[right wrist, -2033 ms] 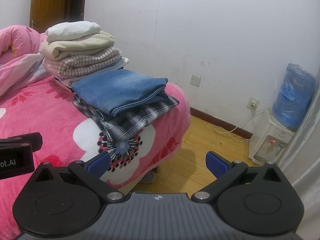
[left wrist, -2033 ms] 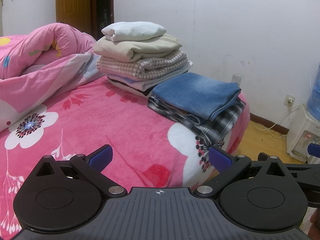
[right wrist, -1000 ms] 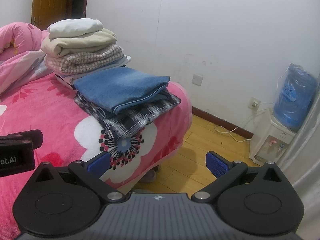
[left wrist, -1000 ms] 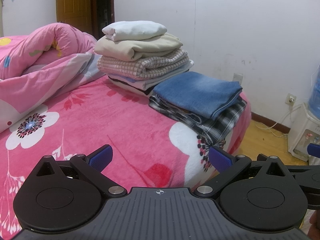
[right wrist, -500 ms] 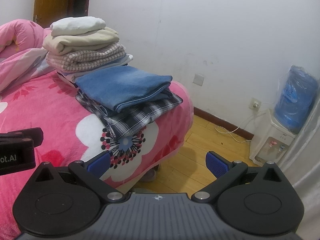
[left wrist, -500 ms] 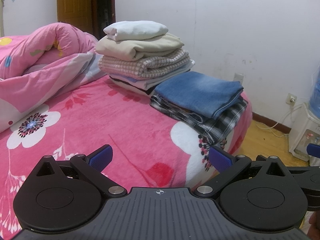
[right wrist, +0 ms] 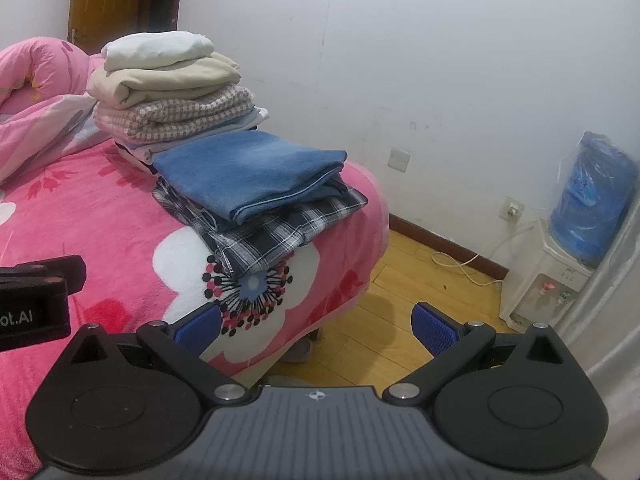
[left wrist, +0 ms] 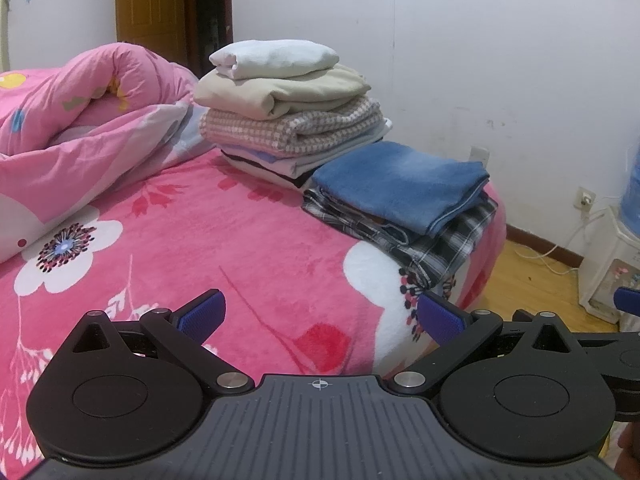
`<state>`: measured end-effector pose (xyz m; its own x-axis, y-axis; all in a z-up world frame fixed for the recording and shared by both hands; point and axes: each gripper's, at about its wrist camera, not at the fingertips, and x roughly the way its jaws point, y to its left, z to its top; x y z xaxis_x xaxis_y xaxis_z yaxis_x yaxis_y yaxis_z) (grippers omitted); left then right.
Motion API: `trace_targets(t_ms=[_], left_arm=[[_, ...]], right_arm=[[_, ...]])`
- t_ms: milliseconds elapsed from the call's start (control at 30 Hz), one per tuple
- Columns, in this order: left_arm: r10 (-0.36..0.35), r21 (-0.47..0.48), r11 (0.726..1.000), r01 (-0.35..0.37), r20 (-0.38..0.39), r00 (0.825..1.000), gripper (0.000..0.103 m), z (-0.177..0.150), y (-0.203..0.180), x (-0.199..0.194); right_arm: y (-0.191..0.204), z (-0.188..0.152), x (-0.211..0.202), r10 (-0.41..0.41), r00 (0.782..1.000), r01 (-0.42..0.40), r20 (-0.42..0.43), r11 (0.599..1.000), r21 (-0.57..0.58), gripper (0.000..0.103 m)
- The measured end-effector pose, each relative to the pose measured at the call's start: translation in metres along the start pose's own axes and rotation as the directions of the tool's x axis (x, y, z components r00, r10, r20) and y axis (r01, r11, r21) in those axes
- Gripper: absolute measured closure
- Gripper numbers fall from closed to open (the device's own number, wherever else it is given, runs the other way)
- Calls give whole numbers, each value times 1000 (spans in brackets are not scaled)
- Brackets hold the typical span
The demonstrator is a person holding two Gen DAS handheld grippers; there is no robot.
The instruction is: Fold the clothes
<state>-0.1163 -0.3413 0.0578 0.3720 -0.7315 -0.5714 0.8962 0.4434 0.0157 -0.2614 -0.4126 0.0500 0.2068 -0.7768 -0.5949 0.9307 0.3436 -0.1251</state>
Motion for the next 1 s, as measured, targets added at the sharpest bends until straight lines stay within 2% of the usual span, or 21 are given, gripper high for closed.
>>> trace_targets(t_ms=[1000], left_arm=[[11,-6,1000,-11,-3,1000,0,-2,4,0]], right_arm=[[4,-2,-1,7,1000,-7,-2,1000,-8,0]])
